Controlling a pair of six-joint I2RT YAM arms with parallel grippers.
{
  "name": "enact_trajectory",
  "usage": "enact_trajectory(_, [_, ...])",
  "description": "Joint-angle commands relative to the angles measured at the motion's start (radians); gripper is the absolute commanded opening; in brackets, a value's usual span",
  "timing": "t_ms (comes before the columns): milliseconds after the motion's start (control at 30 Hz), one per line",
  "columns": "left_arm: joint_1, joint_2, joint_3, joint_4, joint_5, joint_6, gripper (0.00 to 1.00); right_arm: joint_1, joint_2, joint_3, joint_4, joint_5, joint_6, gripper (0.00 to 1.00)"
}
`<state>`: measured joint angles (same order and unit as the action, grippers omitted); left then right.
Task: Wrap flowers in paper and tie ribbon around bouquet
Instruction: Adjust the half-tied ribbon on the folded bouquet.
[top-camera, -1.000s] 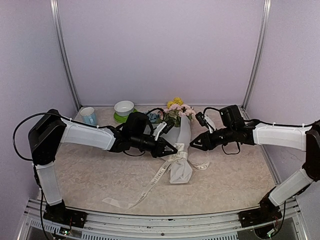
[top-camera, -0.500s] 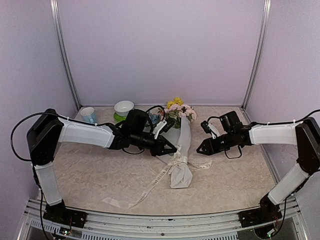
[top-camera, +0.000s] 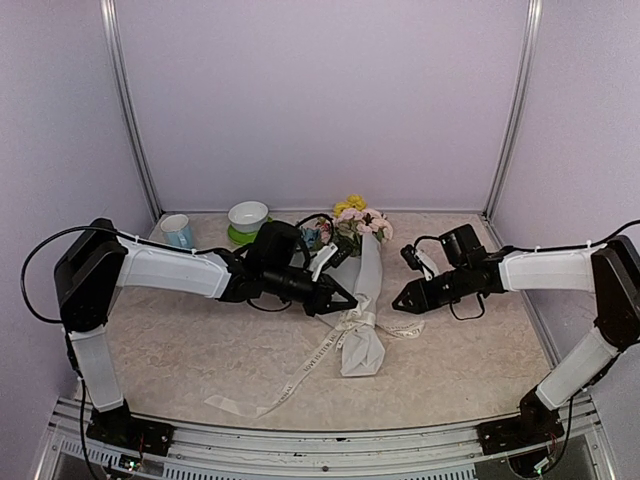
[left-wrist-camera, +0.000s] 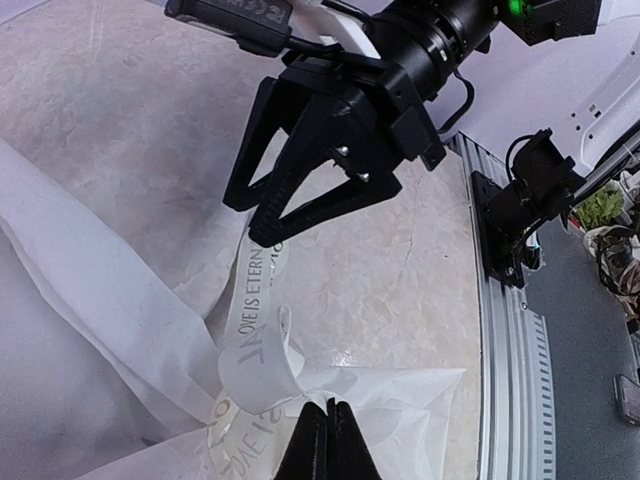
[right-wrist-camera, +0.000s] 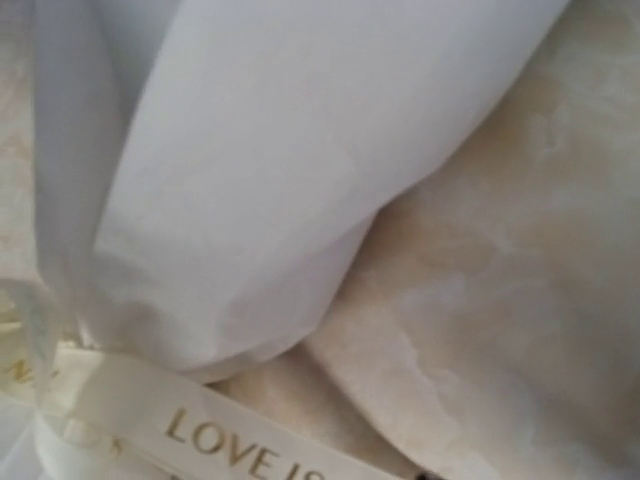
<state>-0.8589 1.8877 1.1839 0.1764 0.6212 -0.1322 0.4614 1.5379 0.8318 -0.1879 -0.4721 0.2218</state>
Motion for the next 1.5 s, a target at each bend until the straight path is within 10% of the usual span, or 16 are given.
enact_trajectory(0, [0.007,-0.048,0.01,0.009,0.02,0.021,0.0,-0.001,-0.045,-0.01,0.022,-0.072,-0.025,0.39])
enact_trajectory(667, [0.0,-0.008,0.076,0.195,0.077,-0.098,0.0,0.046,-0.26,-0.122,0.308,-0.24,-0.016,0.39])
enact_trajectory(1167, [-0.154,0.051,0.101,-0.162,-0.021,0.456,0.01,0.048,-0.104,-0.004,0.168,-0.179,0.01,0.42])
enact_trajectory(1467, [-0.24,0.088,0.23,-0.399,-0.055,0.634,0.53,0.07,-0.06,0.054,0.092,-0.185,-0.016,0.37])
